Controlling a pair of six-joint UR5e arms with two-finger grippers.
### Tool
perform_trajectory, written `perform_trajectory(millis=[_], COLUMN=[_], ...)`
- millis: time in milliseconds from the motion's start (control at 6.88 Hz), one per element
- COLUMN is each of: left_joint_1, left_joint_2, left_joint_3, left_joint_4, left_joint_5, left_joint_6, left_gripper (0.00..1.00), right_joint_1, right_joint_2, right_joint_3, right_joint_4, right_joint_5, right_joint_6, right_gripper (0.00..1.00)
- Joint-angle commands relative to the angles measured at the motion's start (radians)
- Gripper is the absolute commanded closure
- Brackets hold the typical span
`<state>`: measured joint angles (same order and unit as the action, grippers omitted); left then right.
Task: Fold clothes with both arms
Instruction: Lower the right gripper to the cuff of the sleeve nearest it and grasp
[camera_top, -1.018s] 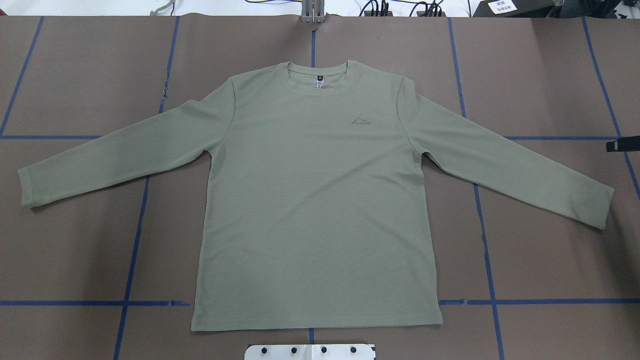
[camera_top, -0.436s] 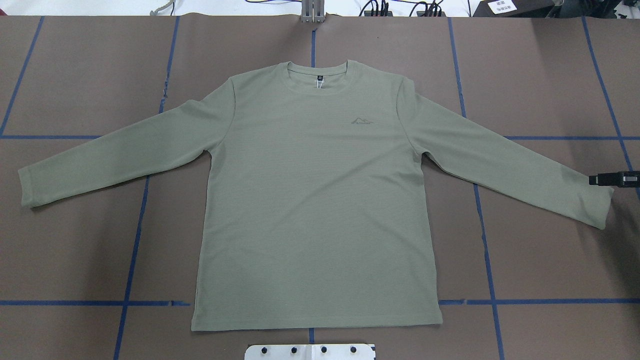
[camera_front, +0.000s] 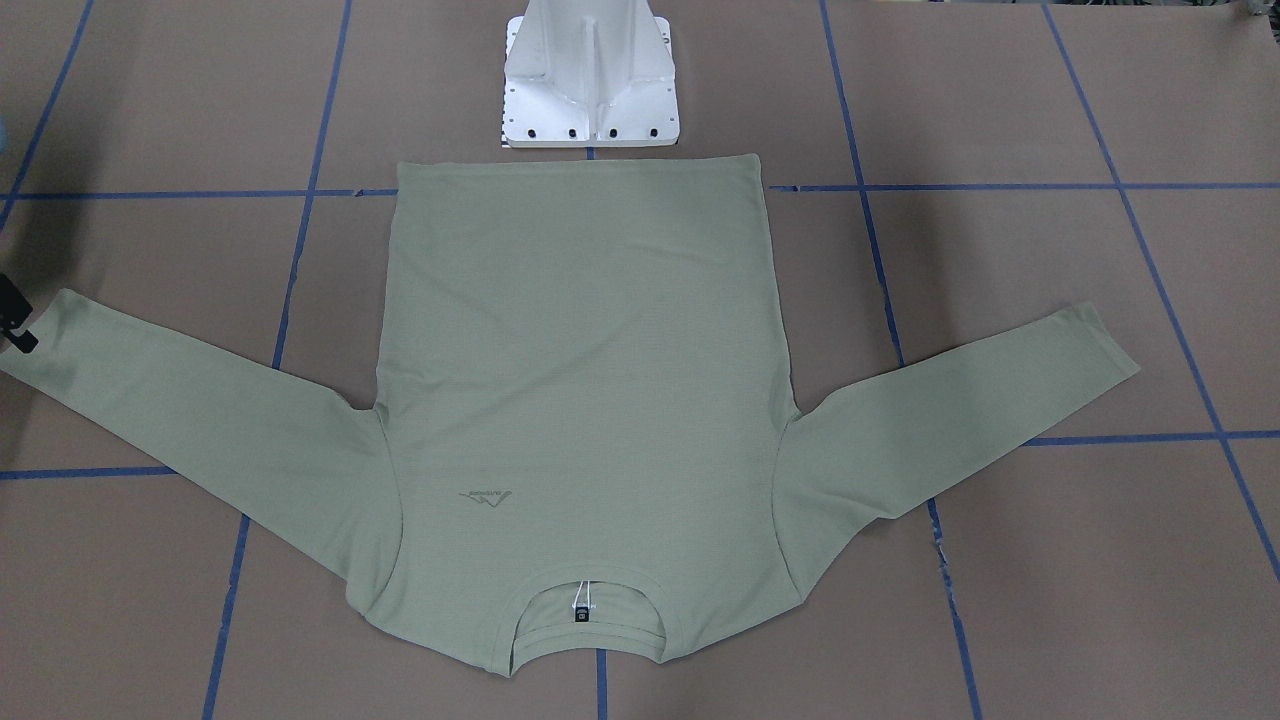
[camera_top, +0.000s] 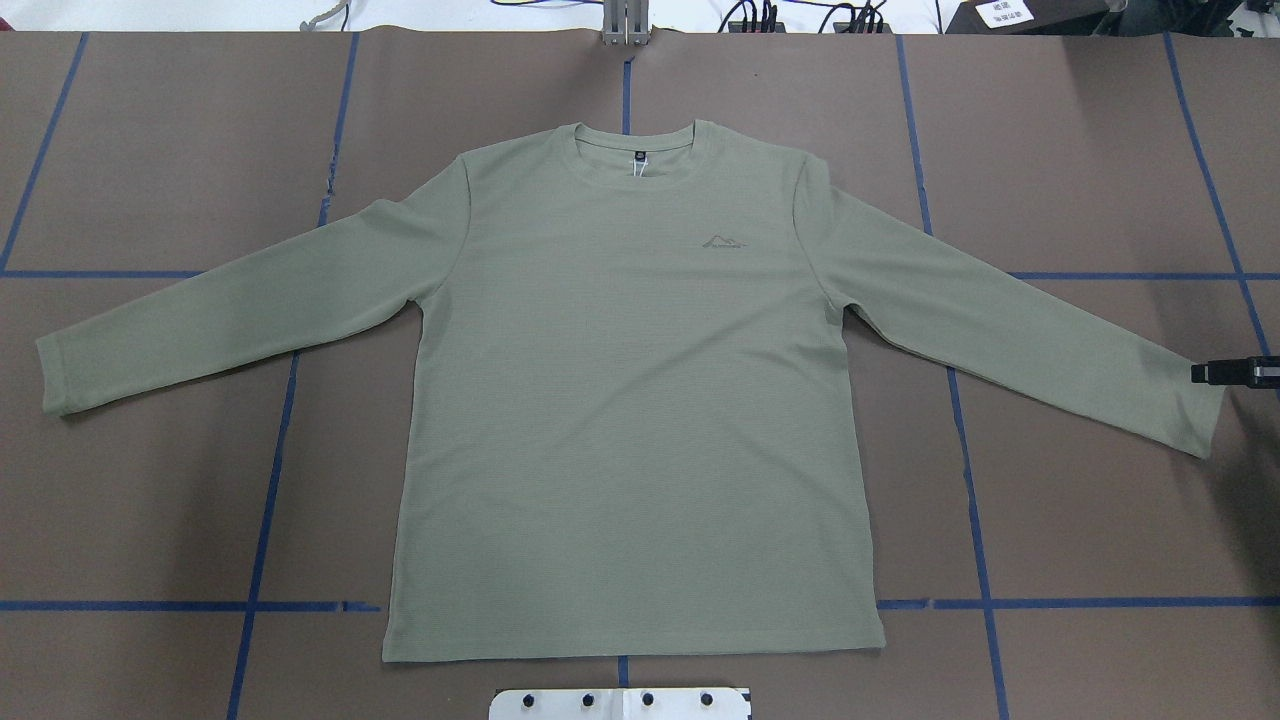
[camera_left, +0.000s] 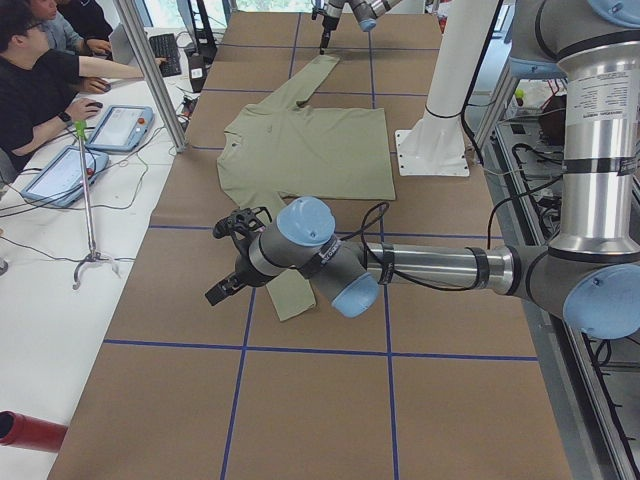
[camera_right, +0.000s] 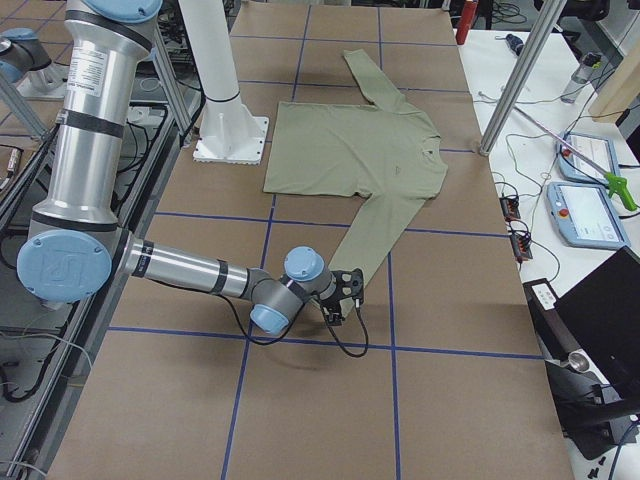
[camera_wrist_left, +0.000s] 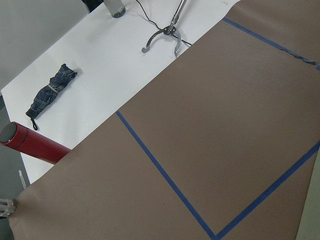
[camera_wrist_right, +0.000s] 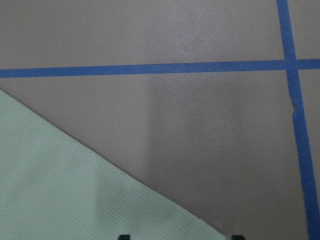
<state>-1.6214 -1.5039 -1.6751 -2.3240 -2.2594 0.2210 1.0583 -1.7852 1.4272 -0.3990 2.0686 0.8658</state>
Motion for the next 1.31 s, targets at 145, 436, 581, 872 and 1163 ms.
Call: perform_trajectory(millis=[145, 436, 581, 872, 1163], left_joint_1=[0.0, 0.0, 0.0, 0.0, 0.0], left_joint_2=[0.004, 0.004, 0.004, 0.004, 0.005], left_joint_3=[0.006, 0.006, 0.006, 0.006, 0.008], left_joint_4=[-0.014, -0.014, -0.014, -0.014, -0.014], left_joint_5=[0.0, 0.0, 0.0, 0.0, 0.0], left_joint_6=[0.001, 0.0, 0.0, 0.001, 0.001], left_gripper=[0.0, 0.0, 0.0, 0.0, 0.0], right_joint_1=[-0.017, -0.021, -0.024, -0.031, -0.037], right_joint_2=[0.007, 0.01, 0.01, 0.01, 0.01], right_joint_3=[-0.011, -0.021, -0.021, -0.031, -0.034], right_joint_4=[-0.001, -0.001, -0.001, -0.001, -0.001], right_joint_5=[-0.028, -0.035, -0.036, -0.045, -0.058], right_joint_6=[-0.001, -0.001, -0.001, -0.001, 0.001], right_gripper=[0.27, 0.28, 0.3, 0.35, 0.41])
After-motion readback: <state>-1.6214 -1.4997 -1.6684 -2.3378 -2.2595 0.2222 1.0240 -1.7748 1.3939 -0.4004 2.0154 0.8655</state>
